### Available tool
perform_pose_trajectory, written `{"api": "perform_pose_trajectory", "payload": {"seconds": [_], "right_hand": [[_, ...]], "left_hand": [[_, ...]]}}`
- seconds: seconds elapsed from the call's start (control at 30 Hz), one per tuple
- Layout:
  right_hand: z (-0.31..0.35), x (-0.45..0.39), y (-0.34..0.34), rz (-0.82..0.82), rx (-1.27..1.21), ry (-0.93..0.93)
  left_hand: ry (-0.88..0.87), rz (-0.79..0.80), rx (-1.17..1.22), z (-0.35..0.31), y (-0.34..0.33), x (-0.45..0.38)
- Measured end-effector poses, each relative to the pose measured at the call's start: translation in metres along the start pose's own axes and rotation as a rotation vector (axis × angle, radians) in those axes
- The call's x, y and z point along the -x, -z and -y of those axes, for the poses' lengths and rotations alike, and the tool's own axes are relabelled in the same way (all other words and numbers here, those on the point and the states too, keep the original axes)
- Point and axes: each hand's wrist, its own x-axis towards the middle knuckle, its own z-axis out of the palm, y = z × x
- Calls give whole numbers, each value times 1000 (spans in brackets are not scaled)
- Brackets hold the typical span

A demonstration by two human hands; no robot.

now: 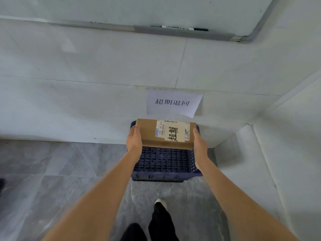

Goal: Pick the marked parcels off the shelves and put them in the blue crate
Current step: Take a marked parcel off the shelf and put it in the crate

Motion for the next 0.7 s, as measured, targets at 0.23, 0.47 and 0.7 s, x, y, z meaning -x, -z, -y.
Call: {"api": "perform_pose_trajectory", "payload": {"seconds": [0.23, 0.47, 0.7], "right_hand": [[-14, -76, -26, 55, -63, -88], [-77, -176, -61, 93, -40, -160], [-154, -265, -94, 102, -127, -211]], "left_hand": [[98, 1, 23, 16, -32, -86], [281, -48, 63, 105, -48, -171], [301, -59, 82, 184, -76, -261]]}}
